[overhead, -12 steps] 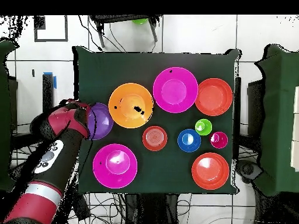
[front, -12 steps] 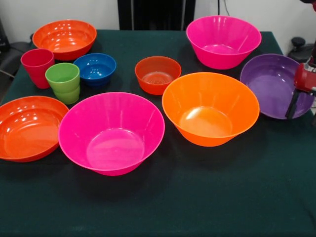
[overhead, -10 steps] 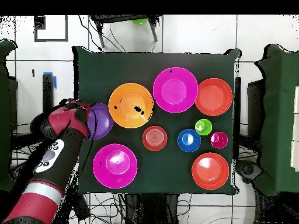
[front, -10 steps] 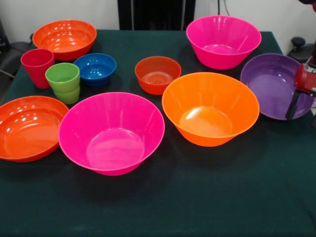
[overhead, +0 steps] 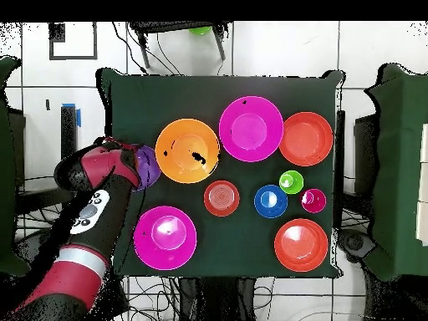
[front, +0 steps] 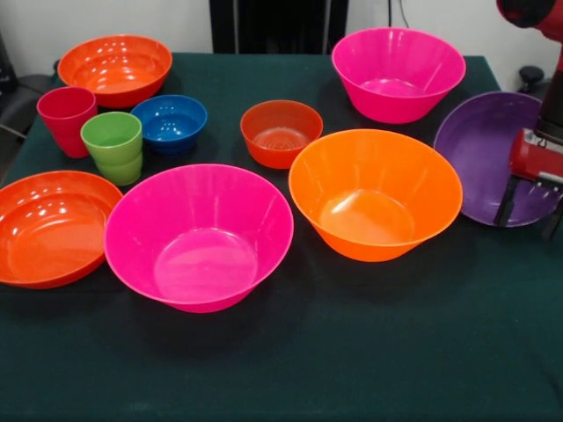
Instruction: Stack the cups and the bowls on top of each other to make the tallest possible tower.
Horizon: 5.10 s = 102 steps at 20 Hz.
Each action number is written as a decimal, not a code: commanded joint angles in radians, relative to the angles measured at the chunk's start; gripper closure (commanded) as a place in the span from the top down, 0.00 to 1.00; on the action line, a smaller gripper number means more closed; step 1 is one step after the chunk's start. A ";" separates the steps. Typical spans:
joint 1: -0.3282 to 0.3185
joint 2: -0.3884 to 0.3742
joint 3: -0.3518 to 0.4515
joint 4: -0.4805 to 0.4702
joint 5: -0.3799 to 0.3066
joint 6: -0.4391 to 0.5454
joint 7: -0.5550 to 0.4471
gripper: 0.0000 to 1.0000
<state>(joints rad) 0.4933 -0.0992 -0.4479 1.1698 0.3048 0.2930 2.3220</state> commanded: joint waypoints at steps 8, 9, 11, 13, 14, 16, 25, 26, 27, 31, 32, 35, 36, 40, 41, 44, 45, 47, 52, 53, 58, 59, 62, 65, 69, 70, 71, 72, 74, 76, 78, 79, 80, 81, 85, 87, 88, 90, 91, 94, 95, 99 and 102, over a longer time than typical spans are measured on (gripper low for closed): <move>-0.052 -0.040 0.201 0.032 -0.133 0.106 -0.081 1.00; -0.051 -0.050 0.200 0.036 -0.135 0.117 -0.080 1.00; -0.055 -0.068 0.206 0.039 -0.142 0.143 -0.085 1.00; -0.057 -0.076 0.209 0.040 -0.147 0.152 -0.084 1.00; -0.056 -0.086 0.208 0.040 -0.146 0.169 -0.085 1.00; -0.056 -0.094 0.210 0.044 -0.150 0.176 -0.082 1.00; -0.065 -0.154 0.223 0.051 -0.175 0.250 -0.085 1.00; -0.066 -0.160 0.224 0.054 -0.180 0.252 -0.084 1.00; -0.067 -0.160 0.226 0.055 -0.182 0.250 -0.083 1.00; -0.069 -0.152 0.238 0.076 -0.187 0.215 -0.069 1.00; -0.068 -0.150 0.241 0.086 -0.188 0.202 -0.063 1.00; -0.068 -0.146 0.250 0.115 -0.191 0.166 -0.051 1.00; -0.068 -0.144 0.252 0.119 -0.192 0.160 -0.048 1.00; -0.065 -0.135 0.260 0.149 -0.195 0.114 -0.031 1.00; -0.062 -0.133 0.259 0.154 -0.196 0.105 -0.025 1.00; -0.055 -0.126 0.258 0.163 -0.195 0.087 -0.012 1.00; -0.048 -0.123 0.255 0.167 -0.195 0.080 -0.004 1.00; -0.043 -0.120 0.255 0.175 -0.195 0.068 0.003 1.00; -0.034 -0.115 0.256 0.191 -0.196 0.044 0.017 1.00; -0.033 -0.113 0.256 0.190 -0.196 0.045 0.018 1.00; -0.023 -0.099 0.255 0.181 -0.190 0.033 0.035 1.00; -0.022 -0.095 0.254 0.179 -0.189 0.030 0.038 1.00; -0.019 -0.091 0.252 0.181 -0.187 0.021 0.044 1.00; -0.014 -0.083 0.247 0.180 -0.186 0.011 0.051 1.00; -0.015 -0.062 0.246 0.170 -0.185 -0.003 0.054 1.00; -0.018 -0.057 0.248 0.167 -0.186 -0.008 0.051 1.00; -0.018 -0.050 0.248 0.164 -0.186 -0.016 0.051 1.00; -0.018 -0.043 0.248 0.161 -0.186 -0.023 0.051 1.00; -0.014 -0.036 0.242 0.159 -0.186 -0.032 0.055 1.00; -0.012 -0.035 0.238 0.160 -0.184 -0.029 0.054 1.00; -0.011 -0.034 0.234 0.162 -0.183 -0.029 0.053 1.00; -0.011 -0.034 0.233 0.164 -0.183 -0.028 0.053 1.00; -0.010 -0.035 0.231 0.166 -0.182 -0.028 0.052 1.00; -0.010 -0.036 0.231 0.169 -0.181 -0.027 0.053 1.00; -0.008 -0.046 0.231 0.183 -0.179 -0.023 0.055 1.00; -0.005 -0.048 0.229 0.182 -0.178 -0.018 0.056 1.00; -0.005 -0.047 0.229 0.180 -0.177 -0.016 0.055 1.00; -0.004 -0.050 0.230 0.182 -0.178 -0.019 0.055 1.00; -0.008 -0.051 0.234 0.183 -0.178 -0.021 0.054 1.00; -0.003 -0.047 0.230 0.174 -0.182 -0.017 0.048 1.00; -0.006 -0.048 0.232 0.173 -0.188 -0.024 0.040 1.00; -0.019 -0.056 0.252 0.174 -0.207 -0.033 0.010 0.00; -0.014 -0.057 0.248 0.168 -0.204 -0.017 0.011 0.00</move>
<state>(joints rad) 0.4752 -0.2118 -0.3065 1.3078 0.1744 0.2899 2.3222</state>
